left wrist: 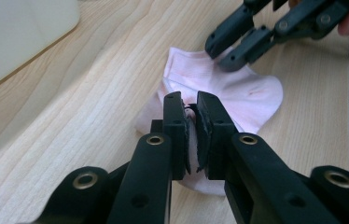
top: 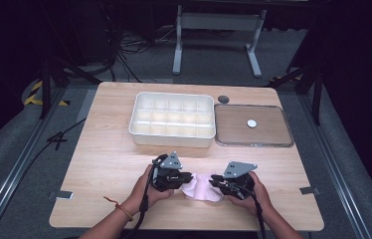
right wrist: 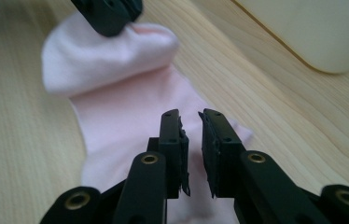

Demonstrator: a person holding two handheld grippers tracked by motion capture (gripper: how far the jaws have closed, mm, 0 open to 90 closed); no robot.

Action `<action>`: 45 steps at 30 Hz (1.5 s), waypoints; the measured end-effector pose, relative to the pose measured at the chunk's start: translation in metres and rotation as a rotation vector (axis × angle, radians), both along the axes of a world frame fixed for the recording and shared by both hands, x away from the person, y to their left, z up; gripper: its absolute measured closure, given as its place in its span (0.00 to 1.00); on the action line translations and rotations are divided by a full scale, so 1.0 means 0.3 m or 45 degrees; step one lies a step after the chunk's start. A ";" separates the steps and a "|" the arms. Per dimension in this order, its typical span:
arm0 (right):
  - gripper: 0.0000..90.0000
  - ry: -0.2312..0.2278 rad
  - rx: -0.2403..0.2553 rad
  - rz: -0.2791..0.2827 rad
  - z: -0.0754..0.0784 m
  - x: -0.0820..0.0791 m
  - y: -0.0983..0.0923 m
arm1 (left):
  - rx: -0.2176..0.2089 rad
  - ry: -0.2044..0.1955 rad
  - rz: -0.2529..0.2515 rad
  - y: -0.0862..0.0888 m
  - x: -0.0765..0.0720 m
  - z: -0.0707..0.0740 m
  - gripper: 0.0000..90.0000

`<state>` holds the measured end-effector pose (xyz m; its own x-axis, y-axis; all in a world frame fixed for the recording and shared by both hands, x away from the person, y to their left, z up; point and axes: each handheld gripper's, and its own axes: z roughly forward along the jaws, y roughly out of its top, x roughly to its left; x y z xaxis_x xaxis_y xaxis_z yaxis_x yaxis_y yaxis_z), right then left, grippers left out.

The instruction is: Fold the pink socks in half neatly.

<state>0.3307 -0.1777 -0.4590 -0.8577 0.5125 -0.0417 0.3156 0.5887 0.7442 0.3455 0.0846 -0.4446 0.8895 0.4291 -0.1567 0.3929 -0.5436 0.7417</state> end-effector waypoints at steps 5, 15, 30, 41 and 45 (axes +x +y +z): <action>0.79 0.023 -0.060 -0.036 -0.027 0.015 -0.014 | 0.023 -0.006 -0.011 -0.008 0.001 0.008 0.92; 0.80 0.064 -0.033 -0.046 -0.045 0.026 -0.018 | 0.066 -0.031 -0.045 -0.053 0.008 0.010 0.92; 0.76 0.082 -0.022 -0.055 -0.040 0.028 -0.021 | 0.140 -0.067 -0.069 -0.133 0.020 0.003 0.93; 0.78 0.100 -0.011 -0.059 -0.047 0.036 -0.027 | 0.139 -0.066 -0.083 -0.176 0.020 -0.006 0.97; 0.78 0.106 -0.005 -0.052 -0.048 0.038 -0.029 | 0.123 -0.066 -0.087 -0.200 0.018 -0.011 0.97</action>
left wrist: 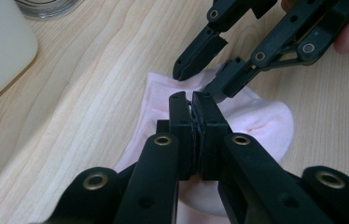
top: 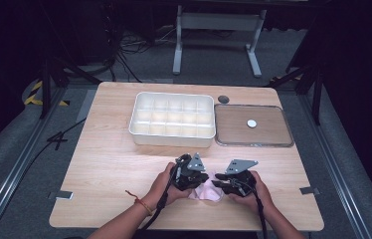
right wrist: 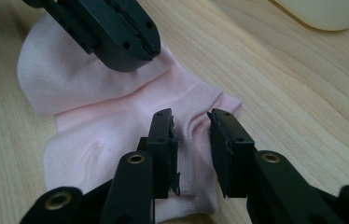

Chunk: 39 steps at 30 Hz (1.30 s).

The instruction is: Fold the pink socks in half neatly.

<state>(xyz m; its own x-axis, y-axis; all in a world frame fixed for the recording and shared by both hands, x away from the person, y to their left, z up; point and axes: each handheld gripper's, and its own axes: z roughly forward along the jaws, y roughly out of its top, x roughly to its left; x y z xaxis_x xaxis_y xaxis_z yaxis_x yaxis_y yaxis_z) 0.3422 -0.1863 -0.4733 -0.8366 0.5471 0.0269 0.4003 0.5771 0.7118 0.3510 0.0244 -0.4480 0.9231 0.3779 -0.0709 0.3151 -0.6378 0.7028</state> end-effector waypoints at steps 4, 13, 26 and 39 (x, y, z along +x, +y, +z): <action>0.79 0.002 0.004 0.001 -0.001 0.000 -0.001 | -0.033 0.003 0.000 -0.004 0.006 0.013 0.94; 0.80 0.005 0.005 0.003 -0.001 -0.001 -0.002 | -0.090 -0.047 0.006 0.057 -0.004 0.079 0.91; 0.81 0.013 0.004 0.005 -0.001 -0.002 -0.001 | -0.006 0.034 -0.065 0.110 -0.059 -0.018 0.95; 0.79 -0.004 0.013 0.002 0.015 -0.002 -0.017 | 0.012 0.034 -0.091 0.037 -0.058 -0.073 0.92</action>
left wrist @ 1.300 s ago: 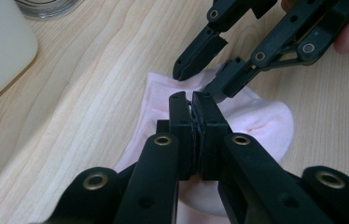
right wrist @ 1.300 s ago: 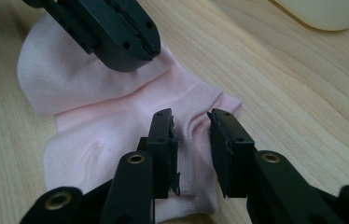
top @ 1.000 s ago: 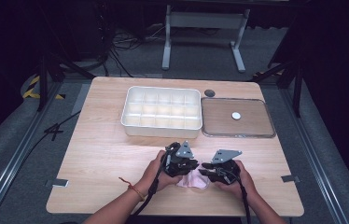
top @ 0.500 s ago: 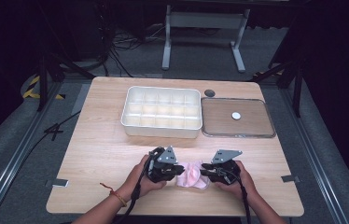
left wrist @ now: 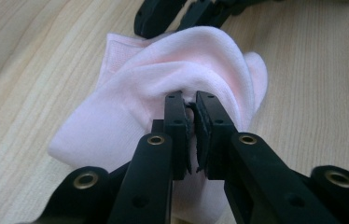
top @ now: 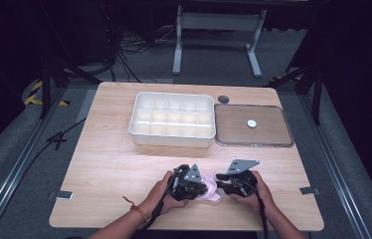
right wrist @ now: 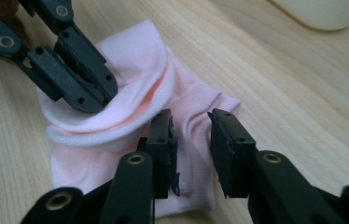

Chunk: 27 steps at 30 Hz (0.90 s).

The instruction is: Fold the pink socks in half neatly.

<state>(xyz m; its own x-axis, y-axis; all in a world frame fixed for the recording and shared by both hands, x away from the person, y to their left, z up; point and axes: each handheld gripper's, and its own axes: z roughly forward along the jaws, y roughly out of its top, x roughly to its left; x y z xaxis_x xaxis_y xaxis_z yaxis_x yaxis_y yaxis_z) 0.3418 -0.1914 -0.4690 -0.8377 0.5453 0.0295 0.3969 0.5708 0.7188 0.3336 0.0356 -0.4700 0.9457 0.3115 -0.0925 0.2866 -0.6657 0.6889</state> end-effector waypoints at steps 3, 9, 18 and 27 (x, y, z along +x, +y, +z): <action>0.80 -0.064 0.021 -0.037 0.037 -0.008 -0.012 | 0.003 -0.001 -0.004 0.002 -0.003 -0.001 0.90; 0.84 -0.122 0.106 0.067 0.085 -0.062 0.042 | -0.010 -0.034 0.019 0.016 -0.007 0.013 0.77; 0.85 -0.072 -0.087 0.144 0.004 -0.072 0.088 | -0.052 0.038 0.192 0.142 -0.037 0.024 0.58; 0.88 -0.061 -0.071 0.129 -0.004 -0.072 0.089 | -0.125 0.159 0.252 0.131 -0.041 -0.011 0.49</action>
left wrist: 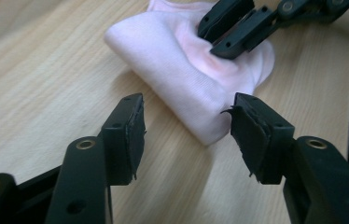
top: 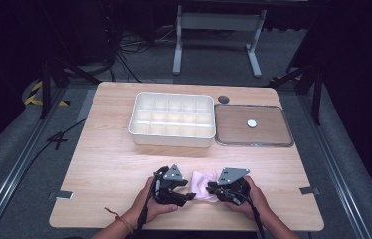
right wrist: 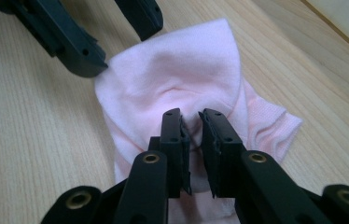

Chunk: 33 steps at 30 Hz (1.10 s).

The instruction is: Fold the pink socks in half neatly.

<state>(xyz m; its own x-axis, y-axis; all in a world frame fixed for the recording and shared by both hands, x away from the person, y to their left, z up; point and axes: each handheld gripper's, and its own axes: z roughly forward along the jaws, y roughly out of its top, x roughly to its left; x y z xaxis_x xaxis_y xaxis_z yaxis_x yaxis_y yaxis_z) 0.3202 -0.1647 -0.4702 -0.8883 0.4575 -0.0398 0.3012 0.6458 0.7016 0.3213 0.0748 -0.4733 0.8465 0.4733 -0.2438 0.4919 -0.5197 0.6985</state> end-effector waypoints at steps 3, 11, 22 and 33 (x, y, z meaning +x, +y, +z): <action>0.88 -0.016 -0.009 0.003 -0.001 -0.003 0.005 | 0.004 0.001 -0.011 -0.024 -0.004 -0.007 0.49; 0.89 -0.010 0.015 -0.014 -0.006 -0.003 0.007 | -0.057 0.063 -0.005 -0.030 0.019 -0.023 0.59; 0.90 -0.028 0.012 -0.027 -0.008 -0.005 0.027 | -0.138 0.060 -0.041 -0.004 0.038 0.000 0.71; 0.90 -0.042 0.005 -0.023 -0.008 0.000 0.045 | -0.168 0.080 0.002 0.012 0.050 0.001 0.79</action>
